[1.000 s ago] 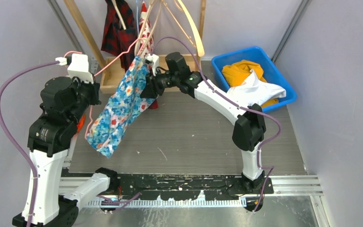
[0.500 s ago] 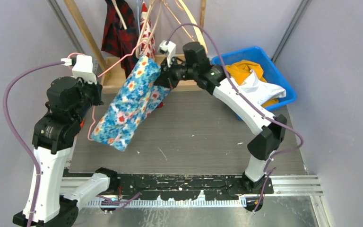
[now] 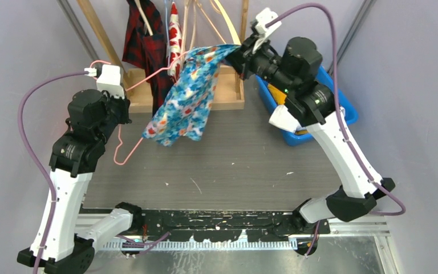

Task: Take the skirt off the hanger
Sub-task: Remove the skirt from the bin, then place the skirt in the bin.

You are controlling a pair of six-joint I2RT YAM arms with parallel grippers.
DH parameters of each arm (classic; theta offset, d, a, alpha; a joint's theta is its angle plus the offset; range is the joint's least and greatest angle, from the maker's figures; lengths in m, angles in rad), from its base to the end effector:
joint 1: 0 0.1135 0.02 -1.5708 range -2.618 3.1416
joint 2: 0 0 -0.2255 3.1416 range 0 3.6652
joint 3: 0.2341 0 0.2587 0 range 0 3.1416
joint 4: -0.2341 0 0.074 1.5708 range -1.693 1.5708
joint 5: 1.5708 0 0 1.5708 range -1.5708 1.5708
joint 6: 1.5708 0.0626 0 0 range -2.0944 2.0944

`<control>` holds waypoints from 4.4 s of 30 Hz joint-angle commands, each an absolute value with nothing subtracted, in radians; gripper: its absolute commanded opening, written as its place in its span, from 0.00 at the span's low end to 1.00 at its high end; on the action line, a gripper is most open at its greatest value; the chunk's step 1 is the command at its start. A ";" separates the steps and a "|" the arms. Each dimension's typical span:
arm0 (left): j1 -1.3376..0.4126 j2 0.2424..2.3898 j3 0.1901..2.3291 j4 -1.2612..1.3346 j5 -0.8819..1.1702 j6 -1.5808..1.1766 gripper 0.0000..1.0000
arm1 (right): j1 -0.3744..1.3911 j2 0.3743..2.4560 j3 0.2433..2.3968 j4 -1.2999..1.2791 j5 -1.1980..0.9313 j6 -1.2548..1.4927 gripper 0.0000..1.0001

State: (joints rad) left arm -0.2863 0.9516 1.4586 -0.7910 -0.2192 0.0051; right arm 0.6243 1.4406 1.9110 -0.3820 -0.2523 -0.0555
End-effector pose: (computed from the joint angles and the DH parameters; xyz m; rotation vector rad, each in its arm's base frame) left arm 0.2050 -0.0462 0.4339 0.1170 1.8441 0.0071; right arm 0.2521 0.2009 0.5165 -0.6981 1.3490 0.6444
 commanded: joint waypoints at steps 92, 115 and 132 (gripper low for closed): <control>-0.286 1.131 1.809 -0.782 -0.572 0.098 0.00 | -0.133 1.488 1.374 0.090 0.032 0.323 0.86; -0.274 1.228 1.768 -0.389 -1.009 0.523 0.00 | -0.125 1.624 1.681 0.307 -0.047 0.421 0.81; -0.197 1.470 1.912 -0.279 -1.007 0.614 0.00 | -0.125 1.786 1.840 0.354 -0.071 0.484 0.81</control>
